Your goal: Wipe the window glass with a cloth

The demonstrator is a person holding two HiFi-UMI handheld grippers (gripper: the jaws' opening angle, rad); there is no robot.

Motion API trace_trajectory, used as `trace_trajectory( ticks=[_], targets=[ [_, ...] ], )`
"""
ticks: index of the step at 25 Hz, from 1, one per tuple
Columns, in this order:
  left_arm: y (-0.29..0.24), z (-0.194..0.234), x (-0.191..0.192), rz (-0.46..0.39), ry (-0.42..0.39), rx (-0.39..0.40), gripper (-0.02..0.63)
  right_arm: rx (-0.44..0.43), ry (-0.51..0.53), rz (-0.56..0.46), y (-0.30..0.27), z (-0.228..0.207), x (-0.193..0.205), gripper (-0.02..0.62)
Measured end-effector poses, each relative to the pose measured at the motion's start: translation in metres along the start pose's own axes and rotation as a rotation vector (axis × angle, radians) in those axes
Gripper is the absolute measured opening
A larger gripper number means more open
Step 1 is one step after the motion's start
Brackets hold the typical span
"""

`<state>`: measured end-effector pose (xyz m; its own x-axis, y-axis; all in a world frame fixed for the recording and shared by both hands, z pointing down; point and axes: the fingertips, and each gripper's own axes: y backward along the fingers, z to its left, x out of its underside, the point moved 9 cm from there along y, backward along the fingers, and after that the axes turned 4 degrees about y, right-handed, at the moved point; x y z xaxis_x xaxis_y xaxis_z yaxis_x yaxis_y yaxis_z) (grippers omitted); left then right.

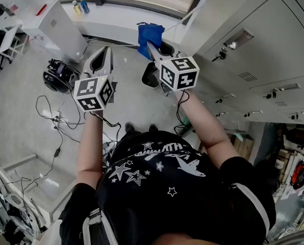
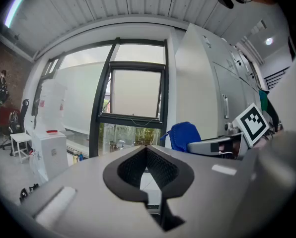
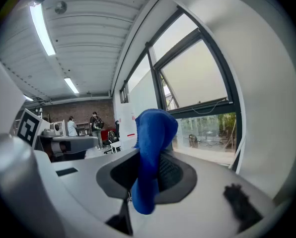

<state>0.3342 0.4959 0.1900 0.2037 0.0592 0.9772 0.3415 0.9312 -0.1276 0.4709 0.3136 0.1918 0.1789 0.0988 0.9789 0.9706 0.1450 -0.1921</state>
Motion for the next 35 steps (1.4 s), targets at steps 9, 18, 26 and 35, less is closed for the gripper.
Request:
trace_trajectory(
  ticks=[9, 18, 26, 35],
  targets=[
    [0.006, 0.007, -0.005, -0.016, -0.007, 0.017, 0.008, 0.004, -0.009, -0.001, -0.007, 0.015, -0.001, 0.081],
    [0.012, 0.019, -0.006, -0.031, 0.006, 0.021, 0.008, 0.015, -0.036, -0.01, -0.015, 0.024, -0.004, 0.081],
    [0.021, 0.046, -0.012, -0.102, 0.021, 0.039, 0.009, 0.016, -0.052, -0.028, -0.037, 0.038, -0.013, 0.085],
    [0.034, 0.097, -0.013, -0.108, 0.047, -0.01, 0.008, 0.019, -0.073, 0.026, -0.077, 0.056, -0.007, 0.086]
  ],
)
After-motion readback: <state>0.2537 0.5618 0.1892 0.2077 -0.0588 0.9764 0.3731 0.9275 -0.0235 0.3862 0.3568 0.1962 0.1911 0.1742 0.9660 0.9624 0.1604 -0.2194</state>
